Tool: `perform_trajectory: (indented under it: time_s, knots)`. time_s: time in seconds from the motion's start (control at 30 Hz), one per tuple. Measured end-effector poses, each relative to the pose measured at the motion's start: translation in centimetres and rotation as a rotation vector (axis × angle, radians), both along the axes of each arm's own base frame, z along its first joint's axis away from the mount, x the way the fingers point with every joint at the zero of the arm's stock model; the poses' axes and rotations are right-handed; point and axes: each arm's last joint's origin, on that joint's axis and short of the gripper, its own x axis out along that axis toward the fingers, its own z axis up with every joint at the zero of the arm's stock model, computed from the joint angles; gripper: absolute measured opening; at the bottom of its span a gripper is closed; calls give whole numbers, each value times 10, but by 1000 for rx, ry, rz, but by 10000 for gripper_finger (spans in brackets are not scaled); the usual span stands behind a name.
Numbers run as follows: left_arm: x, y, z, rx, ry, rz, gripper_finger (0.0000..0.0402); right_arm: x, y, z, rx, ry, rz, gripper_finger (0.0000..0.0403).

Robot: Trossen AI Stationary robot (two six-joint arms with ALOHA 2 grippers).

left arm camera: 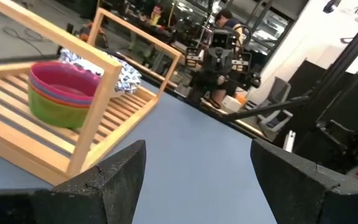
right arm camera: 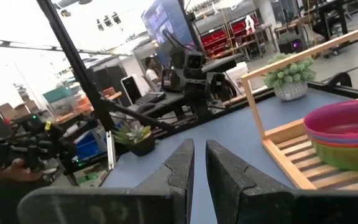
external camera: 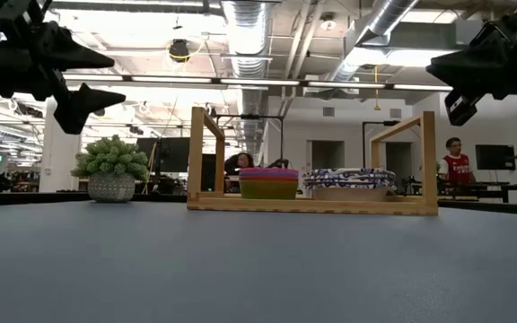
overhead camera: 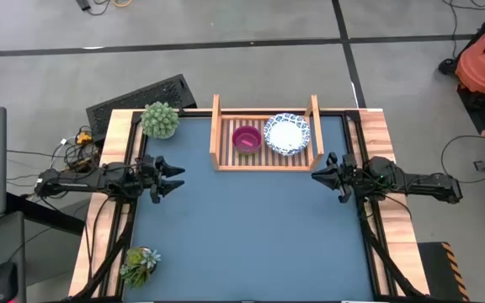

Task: Place and stack bowls onto a shelf
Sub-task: Return to Home Position

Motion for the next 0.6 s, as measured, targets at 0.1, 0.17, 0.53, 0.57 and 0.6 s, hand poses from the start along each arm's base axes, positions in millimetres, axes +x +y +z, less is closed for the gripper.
perform_trajectory:
  time_s: [0.1, 0.17, 0.53, 0.57, 0.6]
  knots:
    - [0, -1, 0, 21, 1, 15, 274, 0, 0, -1, 4, 15, -2, 69]
    - [0, -1, 0, 28, 1, 28, 274, 0, 0, -3, 4, 31, -3, 69]
    - [0, 0, 0, 7, -2, 32, 274, 1, 0, -8, 5, 81, -7, 69]
    - [0, 0, 0, 8, -2, 33, 274, 1, 0, -8, 5, 81, -7, 69]
    - [0, 0, 0, 9, -2, 33, 274, 1, 0, -8, 5, 81, -7, 69]
